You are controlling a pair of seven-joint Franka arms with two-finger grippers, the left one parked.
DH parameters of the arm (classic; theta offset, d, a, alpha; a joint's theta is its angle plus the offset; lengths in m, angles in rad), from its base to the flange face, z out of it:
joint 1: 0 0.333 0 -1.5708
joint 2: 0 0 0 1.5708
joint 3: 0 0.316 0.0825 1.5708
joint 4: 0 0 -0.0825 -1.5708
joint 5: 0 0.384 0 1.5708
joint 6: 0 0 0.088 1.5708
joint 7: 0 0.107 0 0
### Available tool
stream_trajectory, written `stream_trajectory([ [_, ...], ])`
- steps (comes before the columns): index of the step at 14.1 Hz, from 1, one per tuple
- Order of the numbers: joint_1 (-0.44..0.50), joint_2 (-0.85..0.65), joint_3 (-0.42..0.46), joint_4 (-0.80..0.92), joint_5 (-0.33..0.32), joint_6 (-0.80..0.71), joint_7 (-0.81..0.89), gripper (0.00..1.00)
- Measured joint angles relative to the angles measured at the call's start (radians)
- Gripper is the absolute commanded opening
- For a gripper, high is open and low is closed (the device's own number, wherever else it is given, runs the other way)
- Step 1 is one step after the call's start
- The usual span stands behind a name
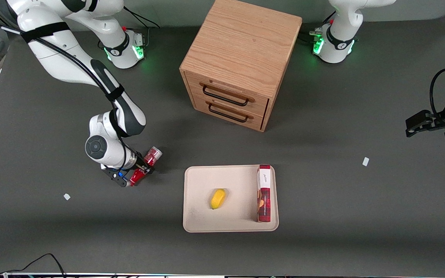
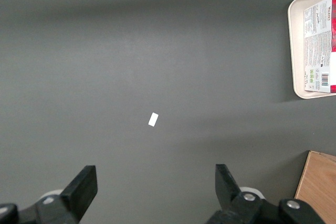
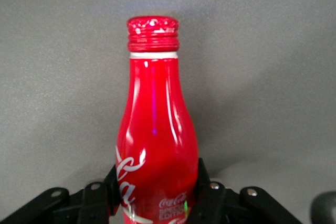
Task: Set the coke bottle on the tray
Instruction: 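Close the right gripper around the bottle's body, then lift the bottle and carry it over the white tray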
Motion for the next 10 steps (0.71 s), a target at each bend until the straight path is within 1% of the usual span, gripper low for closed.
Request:
stream_trajectory([
  [2,0.000,-0.012,0.000,0.011,-0.006,-0.008,-0.017,0.00],
  [4,-0.002,-0.047,0.000,0.040,-0.007,-0.068,-0.042,0.00],
  [7,-0.006,-0.121,-0.001,0.147,-0.007,-0.265,-0.080,0.00],
  [9,-0.005,-0.157,0.006,0.262,-0.007,-0.408,-0.091,0.00],
  [10,-0.006,-0.169,0.024,0.332,-0.007,-0.471,-0.093,0.00],
])
